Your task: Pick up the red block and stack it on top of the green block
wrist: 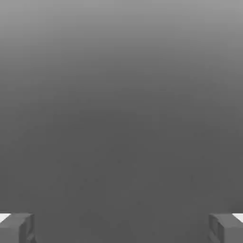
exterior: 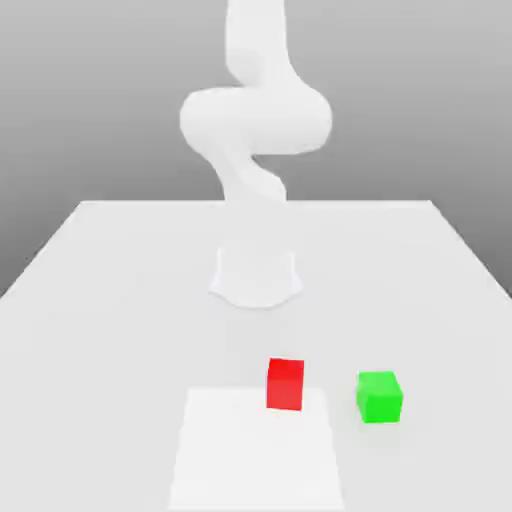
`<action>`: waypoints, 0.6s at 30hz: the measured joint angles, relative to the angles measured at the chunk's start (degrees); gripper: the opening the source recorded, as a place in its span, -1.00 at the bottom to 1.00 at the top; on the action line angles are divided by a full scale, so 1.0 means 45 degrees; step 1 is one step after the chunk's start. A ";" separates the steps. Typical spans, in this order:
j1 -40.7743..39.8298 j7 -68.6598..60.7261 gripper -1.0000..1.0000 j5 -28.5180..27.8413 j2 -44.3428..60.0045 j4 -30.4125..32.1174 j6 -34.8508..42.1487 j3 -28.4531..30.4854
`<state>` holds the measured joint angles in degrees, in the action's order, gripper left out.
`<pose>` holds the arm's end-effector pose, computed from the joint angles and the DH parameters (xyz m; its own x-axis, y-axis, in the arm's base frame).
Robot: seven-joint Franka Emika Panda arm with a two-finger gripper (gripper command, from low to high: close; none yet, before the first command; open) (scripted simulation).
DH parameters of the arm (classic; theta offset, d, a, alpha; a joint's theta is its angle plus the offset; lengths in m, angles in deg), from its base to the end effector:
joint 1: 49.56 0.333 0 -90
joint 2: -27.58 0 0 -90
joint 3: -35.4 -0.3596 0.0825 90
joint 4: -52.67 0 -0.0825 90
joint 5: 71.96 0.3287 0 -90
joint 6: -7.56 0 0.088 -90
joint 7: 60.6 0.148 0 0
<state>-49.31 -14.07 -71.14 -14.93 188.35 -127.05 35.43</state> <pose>0.3145 0.0018 0.6653 0.5181 -0.7307 0.4446 -0.5419 -0.6826 -0.4903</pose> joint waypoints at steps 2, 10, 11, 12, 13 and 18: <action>0.0058 0.0157 0.00 0.0164 0.0727 0.0828 -0.0608 -0.0032; 0.0297 0.0948 0.00 0.0606 0.3587 0.4149 -0.2986 -0.0490; 0.0321 0.1078 0.00 0.0635 0.3965 0.4590 -0.3299 -0.0584; 0.0330 0.1211 0.00 0.0661 0.4355 0.5042 -0.3616 -0.0699; 0.0344 0.1367 0.00 0.0673 0.4763 0.5508 -0.3952 -0.0813; 0.0357 0.2425 0.00 0.0257 0.8220 0.7248 -0.6649 -0.1281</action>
<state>-47.71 -3.16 -69.98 22.06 220.96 -156.97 29.66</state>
